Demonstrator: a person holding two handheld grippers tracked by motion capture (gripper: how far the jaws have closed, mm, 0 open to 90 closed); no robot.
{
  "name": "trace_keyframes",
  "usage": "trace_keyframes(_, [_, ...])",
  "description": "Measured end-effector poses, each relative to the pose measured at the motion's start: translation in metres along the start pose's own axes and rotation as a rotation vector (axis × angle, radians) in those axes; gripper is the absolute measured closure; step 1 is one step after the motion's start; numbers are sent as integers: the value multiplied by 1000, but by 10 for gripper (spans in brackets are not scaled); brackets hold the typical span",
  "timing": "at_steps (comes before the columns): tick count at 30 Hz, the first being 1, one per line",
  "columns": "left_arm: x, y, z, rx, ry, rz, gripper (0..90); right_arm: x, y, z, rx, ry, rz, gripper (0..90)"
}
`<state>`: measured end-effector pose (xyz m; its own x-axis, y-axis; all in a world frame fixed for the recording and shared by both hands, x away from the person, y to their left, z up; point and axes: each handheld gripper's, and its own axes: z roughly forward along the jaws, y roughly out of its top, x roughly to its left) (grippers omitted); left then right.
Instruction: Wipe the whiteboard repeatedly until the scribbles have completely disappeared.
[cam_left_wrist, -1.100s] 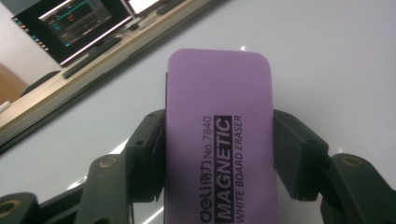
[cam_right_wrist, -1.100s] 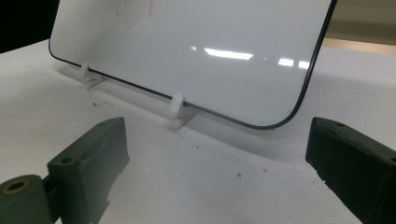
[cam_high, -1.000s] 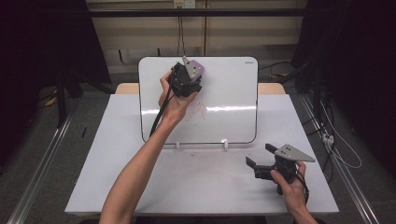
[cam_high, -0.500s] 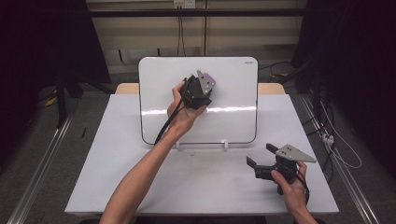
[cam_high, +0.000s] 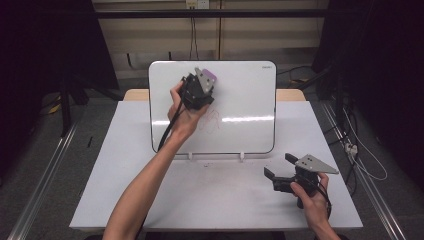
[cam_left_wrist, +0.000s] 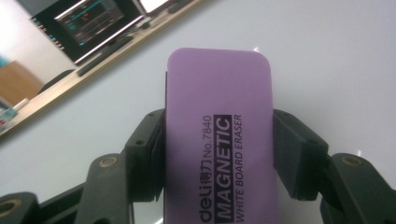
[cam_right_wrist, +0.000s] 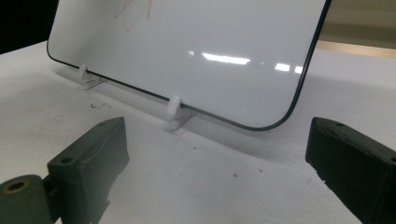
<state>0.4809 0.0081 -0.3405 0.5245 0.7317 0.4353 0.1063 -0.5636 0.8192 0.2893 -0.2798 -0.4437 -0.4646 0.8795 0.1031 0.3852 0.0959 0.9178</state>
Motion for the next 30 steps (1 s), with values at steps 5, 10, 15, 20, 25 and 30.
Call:
trace_keyframes(5, [-40,-25,-13,2,-45,81,411,-2,-1,2,7,-5,6,55])
trace_keyframes(10, [-21,-29,-14,-2,-62,52,411,-1,0,3,9,0,3,56])
trace_keyframes(15, [20,-31,-20,5,6,-30,412,-1,-1,4,11,7,6,55])
trace_keyframes(20, [22,-38,-23,5,27,-42,411,-1,-1,4,11,5,6,56])
trace_keyframes(25, [-16,-42,-23,4,-28,16,411,0,0,5,14,6,6,56])
trace_keyframes(30, [-58,-46,-23,18,-91,98,411,0,-1,7,22,10,4,55])
